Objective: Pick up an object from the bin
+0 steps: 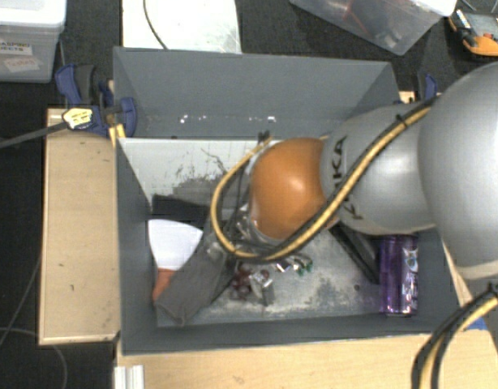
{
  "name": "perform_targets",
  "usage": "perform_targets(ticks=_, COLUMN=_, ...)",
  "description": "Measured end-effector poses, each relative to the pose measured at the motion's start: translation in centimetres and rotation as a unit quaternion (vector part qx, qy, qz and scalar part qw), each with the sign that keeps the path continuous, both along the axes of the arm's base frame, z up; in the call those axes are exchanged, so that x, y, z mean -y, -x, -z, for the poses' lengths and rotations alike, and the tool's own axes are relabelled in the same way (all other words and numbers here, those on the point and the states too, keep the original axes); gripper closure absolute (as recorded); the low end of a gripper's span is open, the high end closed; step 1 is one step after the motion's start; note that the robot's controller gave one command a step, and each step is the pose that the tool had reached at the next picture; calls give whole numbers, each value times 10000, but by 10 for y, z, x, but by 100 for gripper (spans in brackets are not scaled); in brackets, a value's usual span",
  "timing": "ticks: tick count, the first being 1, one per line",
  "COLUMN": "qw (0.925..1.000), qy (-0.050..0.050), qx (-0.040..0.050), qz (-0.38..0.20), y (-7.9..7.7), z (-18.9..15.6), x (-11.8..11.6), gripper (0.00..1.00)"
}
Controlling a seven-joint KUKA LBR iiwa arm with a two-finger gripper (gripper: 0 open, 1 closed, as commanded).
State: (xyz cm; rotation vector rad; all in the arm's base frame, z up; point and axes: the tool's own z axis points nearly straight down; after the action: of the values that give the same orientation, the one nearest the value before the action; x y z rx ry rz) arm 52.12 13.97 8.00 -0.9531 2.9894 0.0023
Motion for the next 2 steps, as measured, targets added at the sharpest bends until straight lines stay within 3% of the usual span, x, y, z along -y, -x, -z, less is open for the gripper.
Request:
perform_targets(ticks=1, qw=9943, qy=-14, qx=47, qz=-1061, y=-10, z=9, x=16, gripper=0)
perform_targets(ticks=2, qw=9999, qy=-13, qx=18, qz=-101, y=-2, z=-1, x=0, gripper=100)
